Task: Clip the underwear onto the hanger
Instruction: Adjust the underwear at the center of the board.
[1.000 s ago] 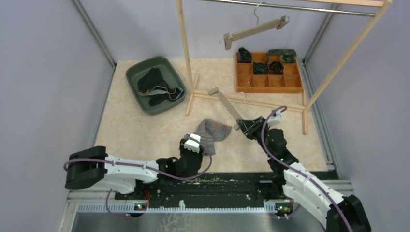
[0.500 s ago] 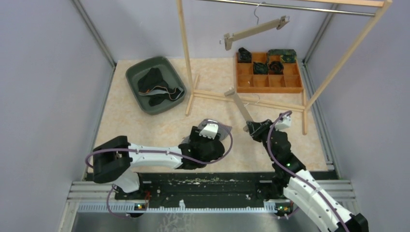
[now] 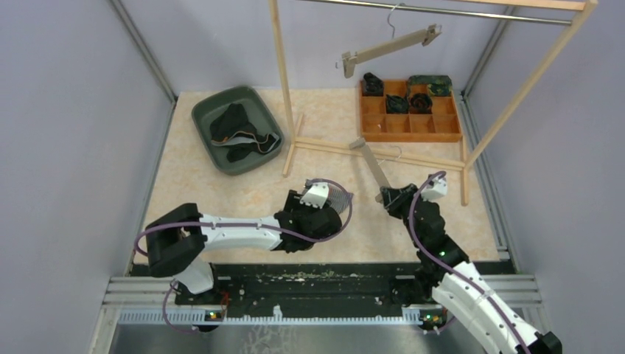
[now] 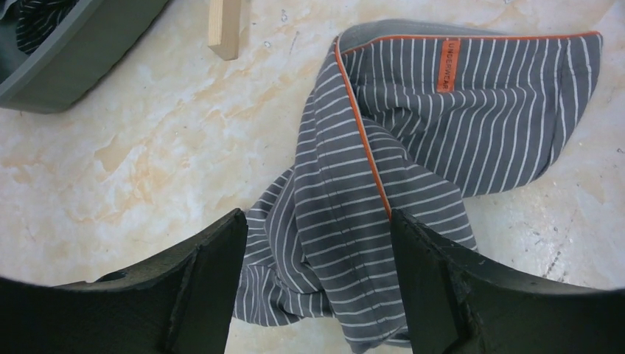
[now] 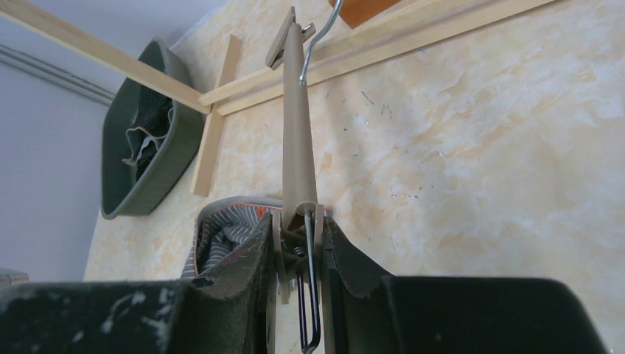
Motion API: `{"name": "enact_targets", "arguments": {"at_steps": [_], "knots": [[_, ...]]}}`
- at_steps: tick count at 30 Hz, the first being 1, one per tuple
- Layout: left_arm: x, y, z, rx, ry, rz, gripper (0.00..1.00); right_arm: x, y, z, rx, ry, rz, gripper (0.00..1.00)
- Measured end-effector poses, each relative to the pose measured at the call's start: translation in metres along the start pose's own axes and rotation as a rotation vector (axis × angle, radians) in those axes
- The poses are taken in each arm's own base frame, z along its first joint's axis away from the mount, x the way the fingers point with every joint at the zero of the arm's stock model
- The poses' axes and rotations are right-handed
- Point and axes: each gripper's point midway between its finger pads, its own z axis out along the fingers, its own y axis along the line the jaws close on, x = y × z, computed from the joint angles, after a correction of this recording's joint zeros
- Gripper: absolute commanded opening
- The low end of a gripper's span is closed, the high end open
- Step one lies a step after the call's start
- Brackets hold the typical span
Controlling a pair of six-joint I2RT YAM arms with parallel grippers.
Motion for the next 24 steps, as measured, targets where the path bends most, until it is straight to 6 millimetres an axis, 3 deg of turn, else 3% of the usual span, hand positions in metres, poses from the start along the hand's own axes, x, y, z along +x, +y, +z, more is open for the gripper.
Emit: {"name": "enact_targets", "arguments": {"at_steps": [10,18,24], "knots": [[0.015,-0.019,-0.018,0.141,0.078,-0.013,0.77,-0.004,-0.008,-0.001,0.034,-0.012,-0.019,0.0],[0.038,-0.018,-0.03,0.246,0.127,-0.052,0.76,-0.012,-0.01,-0.003,0.044,-0.036,-0.017,0.0],[0.048,-0.023,-0.029,0.28,0.138,-0.069,0.69,-0.016,-0.012,-0.002,0.053,-0.046,-0.013,0.0]]}}
